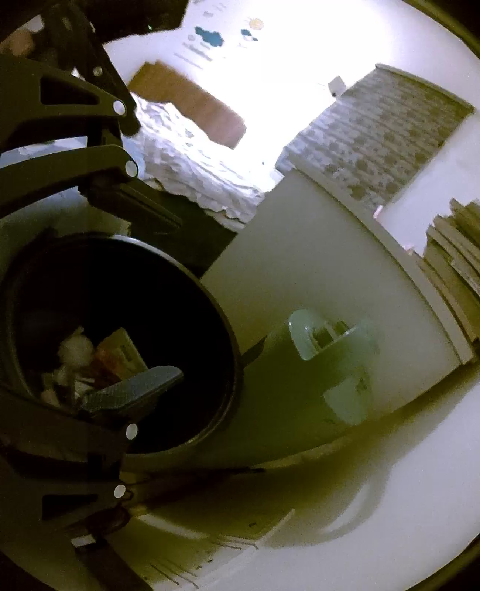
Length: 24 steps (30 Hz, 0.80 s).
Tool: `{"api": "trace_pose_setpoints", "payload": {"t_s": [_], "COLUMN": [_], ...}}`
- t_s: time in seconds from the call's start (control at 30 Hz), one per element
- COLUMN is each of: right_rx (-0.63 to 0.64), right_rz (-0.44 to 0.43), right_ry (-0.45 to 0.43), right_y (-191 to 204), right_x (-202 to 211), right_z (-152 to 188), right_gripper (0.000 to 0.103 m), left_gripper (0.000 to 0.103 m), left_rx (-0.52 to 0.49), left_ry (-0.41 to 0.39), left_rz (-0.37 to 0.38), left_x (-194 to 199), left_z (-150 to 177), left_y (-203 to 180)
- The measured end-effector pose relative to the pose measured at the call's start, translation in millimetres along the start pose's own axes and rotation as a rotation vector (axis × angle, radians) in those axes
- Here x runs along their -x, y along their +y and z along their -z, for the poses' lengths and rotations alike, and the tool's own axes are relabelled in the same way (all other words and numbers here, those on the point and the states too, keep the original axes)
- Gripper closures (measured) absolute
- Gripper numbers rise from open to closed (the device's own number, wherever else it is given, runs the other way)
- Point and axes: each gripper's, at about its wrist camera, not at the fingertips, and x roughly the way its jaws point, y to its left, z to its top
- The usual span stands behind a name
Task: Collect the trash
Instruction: 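Open both tools to drop the tin and bag into the bin, then move both tools back to the table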
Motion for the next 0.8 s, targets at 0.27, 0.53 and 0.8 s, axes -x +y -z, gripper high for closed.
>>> {"api": "trace_pose_setpoints", "payload": {"t_s": [0.27,0.53,0.8], "right_rx": [0.097,0.427,0.756], "right_rz": [-0.075,-0.278,-0.264], "right_ry": [0.115,0.373,0.61], "right_y": [33.0,140.1,248.5], "right_x": [-10.6,-5.2,-0.4], "right_z": [25.4,110.1,217.5], "right_gripper": [0.025,0.025,0.019], "left_gripper": [0.016,0.016,0.016], "left_rx": [0.149,0.194,0.058], "left_ry": [0.024,0.155,0.152], "left_rz": [-0.18,-0.317,-0.306], "left_x": [69.3,90.2,74.8], "left_z": [64.8,126.4,129.5], "left_y": [84.8,157.6,169.6]}}
